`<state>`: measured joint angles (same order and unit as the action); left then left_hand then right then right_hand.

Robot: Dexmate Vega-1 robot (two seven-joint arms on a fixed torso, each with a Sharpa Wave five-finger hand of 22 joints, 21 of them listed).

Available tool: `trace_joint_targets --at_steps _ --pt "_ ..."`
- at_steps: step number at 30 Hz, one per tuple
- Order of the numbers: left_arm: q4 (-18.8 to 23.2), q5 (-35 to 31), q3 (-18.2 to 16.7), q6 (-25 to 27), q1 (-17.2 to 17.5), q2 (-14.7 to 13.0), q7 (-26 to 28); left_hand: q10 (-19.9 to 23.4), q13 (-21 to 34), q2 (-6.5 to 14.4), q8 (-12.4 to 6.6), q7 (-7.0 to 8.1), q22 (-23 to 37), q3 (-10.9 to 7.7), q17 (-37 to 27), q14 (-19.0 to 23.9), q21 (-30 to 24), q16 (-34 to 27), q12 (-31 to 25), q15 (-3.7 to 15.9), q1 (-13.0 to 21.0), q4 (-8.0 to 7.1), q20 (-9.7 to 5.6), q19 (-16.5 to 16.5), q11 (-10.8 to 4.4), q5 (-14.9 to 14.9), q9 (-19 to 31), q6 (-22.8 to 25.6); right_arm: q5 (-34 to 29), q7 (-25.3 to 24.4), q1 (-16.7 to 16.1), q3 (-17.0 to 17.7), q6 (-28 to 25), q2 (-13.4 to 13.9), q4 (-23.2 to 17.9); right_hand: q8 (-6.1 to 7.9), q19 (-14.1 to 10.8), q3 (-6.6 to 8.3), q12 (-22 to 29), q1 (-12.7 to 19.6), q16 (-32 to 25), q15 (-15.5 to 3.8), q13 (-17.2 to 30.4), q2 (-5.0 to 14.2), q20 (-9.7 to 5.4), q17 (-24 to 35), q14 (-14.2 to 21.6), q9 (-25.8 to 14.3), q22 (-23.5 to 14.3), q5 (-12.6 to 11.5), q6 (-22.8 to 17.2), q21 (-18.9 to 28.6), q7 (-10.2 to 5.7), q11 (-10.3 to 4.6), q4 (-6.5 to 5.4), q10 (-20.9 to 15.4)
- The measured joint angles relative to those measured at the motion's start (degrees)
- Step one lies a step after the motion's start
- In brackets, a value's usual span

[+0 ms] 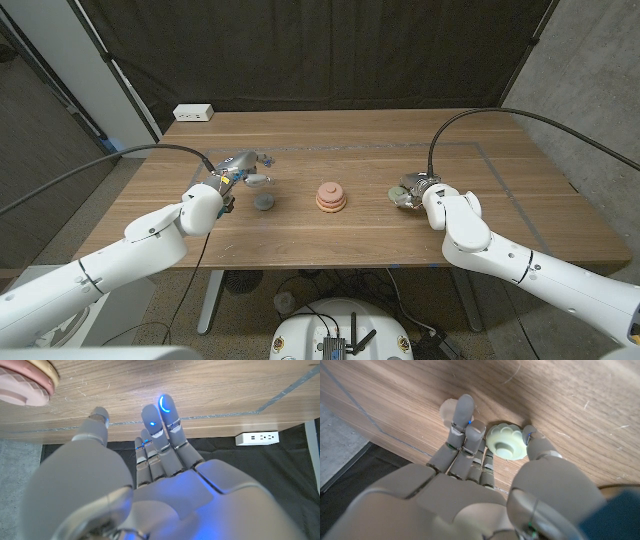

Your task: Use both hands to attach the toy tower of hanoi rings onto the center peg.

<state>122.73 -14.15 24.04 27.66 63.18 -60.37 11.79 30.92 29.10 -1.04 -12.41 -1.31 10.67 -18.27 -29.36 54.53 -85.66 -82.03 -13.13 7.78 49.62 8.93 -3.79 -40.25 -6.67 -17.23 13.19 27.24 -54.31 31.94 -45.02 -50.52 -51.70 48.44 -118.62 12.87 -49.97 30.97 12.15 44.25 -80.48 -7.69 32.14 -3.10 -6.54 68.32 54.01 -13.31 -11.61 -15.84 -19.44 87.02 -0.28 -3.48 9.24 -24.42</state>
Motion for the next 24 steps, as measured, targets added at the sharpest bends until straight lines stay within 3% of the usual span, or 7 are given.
trace_joint_targets --at_steps 8,17,24 --pt "-0.08 0.12 0.02 -0.02 -0.01 0.06 -0.01 0.21 0.0 -0.25 0.0 0.22 0.0 0.0 0.0 0.0 0.0 0.0 0.0 0.0 -0.35 0.0 0.0 0.0 0.17 0.0 0.0 0.24 0.76 -1.81 -0.82 0.6 0.66 -0.08 0.23 1.89 -1.67 0.0 2.21 -0.03 -1.6 -0.84 1.15 0.73 -0.41 1.33 2.67 0.14 -0.22 0.05 -5.89 0.52 -1.06 -2.17 0.0 -5.93" --pt "0.01 0.17 0.0 0.16 0.06 0.07 0.16 0.53 -0.01 -0.01 0.0 0.28 0.01 0.0 0.01 0.01 0.27 0.0 0.0 0.0 -0.6 0.0 0.0 0.0 -0.08 0.0 -0.01 0.3 2.69 -5.25 -1.99 1.69 1.87 -0.08 0.25 2.43 -3.34 0.41 2.48 1.33 -3.83 -1.86 1.61 2.08 -0.84 1.86 4.91 0.16 -0.54 -0.22 -7.82 1.14 -1.98 -2.18 0.43 -7.16" --pt "0.17 0.22 -0.14 0.31 0.23 0.01 0.29 0.57 -0.01 -0.01 0.0 0.29 0.01 -0.24 0.01 0.01 0.27 0.0 0.0 0.0 -0.6 0.25 0.0 0.0 -0.04 0.0 -0.01 0.74 3.83 -7.34 -2.62 2.23 2.54 0.04 0.06 2.42 -4.12 0.9 2.69 2.62 -4.88 -2.14 1.81 2.75 -1.23 1.86 6.01 0.16 -0.8 -0.59 -8.43 1.36 -1.77 -2.08 0.86 -7.66"
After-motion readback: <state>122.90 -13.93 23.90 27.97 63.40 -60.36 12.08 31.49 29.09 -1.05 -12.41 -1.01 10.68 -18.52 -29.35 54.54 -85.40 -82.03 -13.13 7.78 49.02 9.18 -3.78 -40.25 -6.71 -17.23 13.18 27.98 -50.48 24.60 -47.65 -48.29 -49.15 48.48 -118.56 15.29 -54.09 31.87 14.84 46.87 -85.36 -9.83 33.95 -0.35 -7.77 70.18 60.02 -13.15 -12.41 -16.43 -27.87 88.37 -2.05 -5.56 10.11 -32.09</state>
